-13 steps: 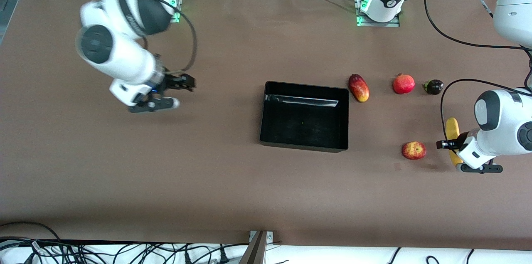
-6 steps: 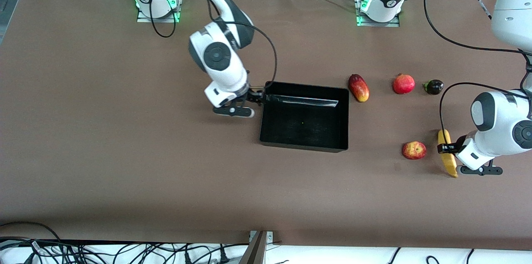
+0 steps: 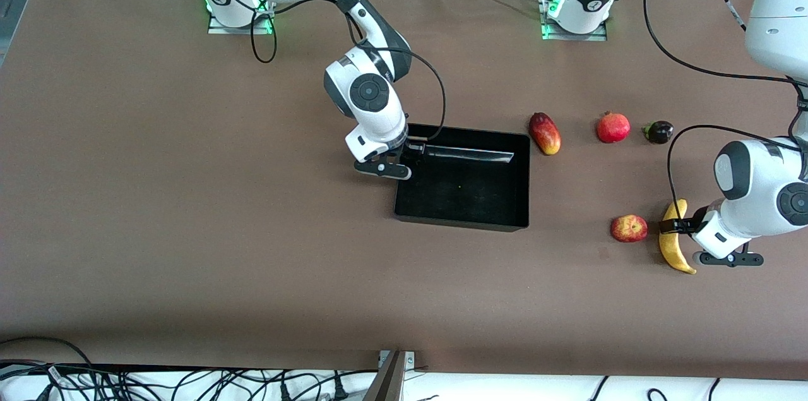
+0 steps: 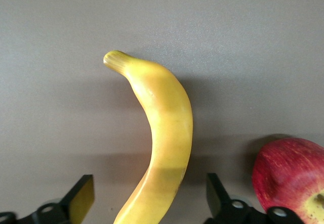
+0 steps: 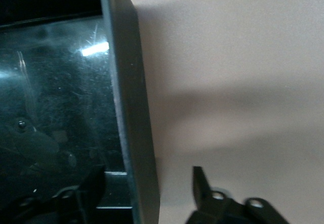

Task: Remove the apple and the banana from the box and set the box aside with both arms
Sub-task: 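Grip the box rim with the right gripper and drag it away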

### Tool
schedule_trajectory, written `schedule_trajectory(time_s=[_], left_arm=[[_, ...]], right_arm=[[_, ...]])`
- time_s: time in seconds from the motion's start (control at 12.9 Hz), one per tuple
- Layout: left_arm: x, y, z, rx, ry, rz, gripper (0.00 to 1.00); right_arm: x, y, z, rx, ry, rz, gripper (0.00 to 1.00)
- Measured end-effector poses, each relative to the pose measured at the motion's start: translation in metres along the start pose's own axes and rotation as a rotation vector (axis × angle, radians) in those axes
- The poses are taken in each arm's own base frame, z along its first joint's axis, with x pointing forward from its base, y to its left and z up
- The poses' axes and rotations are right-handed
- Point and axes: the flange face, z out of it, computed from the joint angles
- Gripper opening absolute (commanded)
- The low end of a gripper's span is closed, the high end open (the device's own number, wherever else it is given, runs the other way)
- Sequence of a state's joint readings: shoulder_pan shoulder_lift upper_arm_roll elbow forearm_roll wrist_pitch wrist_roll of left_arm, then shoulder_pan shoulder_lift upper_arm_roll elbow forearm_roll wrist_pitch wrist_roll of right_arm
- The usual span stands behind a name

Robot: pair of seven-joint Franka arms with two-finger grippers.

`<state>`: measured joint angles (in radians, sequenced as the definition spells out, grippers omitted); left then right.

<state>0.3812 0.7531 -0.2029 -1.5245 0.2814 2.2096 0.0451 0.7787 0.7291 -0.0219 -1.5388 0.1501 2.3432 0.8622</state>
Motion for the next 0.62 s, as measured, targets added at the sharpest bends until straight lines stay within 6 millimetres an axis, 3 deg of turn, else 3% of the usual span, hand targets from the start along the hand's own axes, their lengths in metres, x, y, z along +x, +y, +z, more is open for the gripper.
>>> schedule_trajectory(time_s=[0.08,0.23,0.39,0.62], left_arm=[[-0.001,-0.001,-0.007,0.003,-0.015,-0.001,1.0],[-0.005,0.002,-0.042,0.017,-0.055,0.003,1.0],[-0.013,0.019,-0.103,0.027,-0.088,0.009,1.0],[-0.041,0.051,-0.213,-0.068,-0.083,-0.037,1.0]], right_arm=[[-0.001,0.001,0.004,-0.006,-0.002,-0.002,0.0],[-0.004,0.0,0.012,-0.017,-0.003,-0.012,0.0],[0.0,-0.001,0.008,-0.012,0.005,-0.014,0.0],[0.021,0.012,-0.004,-0.026,0.014,-0.02,0.0]])
